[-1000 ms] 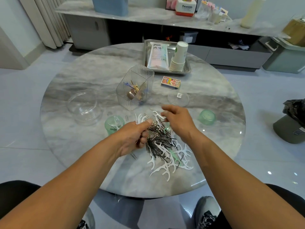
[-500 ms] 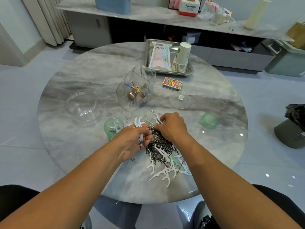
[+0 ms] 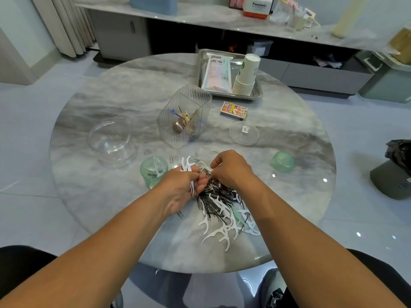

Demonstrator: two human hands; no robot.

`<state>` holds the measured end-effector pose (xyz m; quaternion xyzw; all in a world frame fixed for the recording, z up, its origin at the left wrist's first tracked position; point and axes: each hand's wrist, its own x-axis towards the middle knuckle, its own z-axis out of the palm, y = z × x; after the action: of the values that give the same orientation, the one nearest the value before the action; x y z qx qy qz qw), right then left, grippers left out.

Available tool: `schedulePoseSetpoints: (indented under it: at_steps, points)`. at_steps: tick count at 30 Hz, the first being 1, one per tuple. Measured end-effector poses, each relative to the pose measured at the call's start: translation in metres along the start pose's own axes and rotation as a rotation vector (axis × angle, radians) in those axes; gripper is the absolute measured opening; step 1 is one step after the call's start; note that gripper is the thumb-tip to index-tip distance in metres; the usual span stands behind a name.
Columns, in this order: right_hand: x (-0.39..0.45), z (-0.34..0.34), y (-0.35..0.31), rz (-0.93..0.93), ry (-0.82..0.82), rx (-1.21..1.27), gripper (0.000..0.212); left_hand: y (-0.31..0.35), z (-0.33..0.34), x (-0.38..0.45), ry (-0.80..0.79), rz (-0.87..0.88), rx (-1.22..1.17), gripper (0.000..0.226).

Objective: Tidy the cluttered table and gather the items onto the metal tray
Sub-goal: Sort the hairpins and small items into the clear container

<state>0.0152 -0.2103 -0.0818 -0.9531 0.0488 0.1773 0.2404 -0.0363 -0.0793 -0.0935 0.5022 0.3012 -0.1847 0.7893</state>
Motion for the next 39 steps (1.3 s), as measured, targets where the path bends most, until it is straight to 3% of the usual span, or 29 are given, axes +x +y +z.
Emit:
schedulePoseSetpoints:
  at_steps: [8,13,21,24,28,31,36,39]
  points:
    - [0.004,-0.018,0.01,0.059,0.086,0.436,0.009,0.003,0.001,0.002,0.018,0.048,-0.105,0.014]
    - [-0.008,-0.027,0.011,0.103,-0.035,0.647,0.025,0.003,0.004,0.001,-0.055,0.068,-0.17,0.021]
    - [-0.014,-0.029,0.013,0.07,-0.186,0.661,0.017,0.003,0.007,-0.003,-0.136,0.099,-0.224,0.027]
    - [-0.018,-0.027,0.011,0.036,-0.224,0.68,0.013,0.001,0.005,-0.003,-0.206,0.136,-0.198,0.018]
    - [-0.025,-0.022,0.003,-0.021,-0.129,0.757,0.01,-0.001,0.005,-0.003,-0.29,0.118,-0.234,0.019]
    - [-0.029,-0.018,-0.001,-0.082,-0.065,0.709,0.012,0.0,0.004,-0.004,-0.304,0.098,-0.267,0.039]
    - [-0.032,-0.013,-0.002,-0.206,0.029,0.317,0.027,0.002,0.007,-0.007,-0.278,0.052,-0.297,0.068]
    - [-0.035,-0.013,-0.006,-0.26,-0.021,0.35,0.027,0.006,0.007,-0.008,-0.298,0.018,-0.318,0.083]
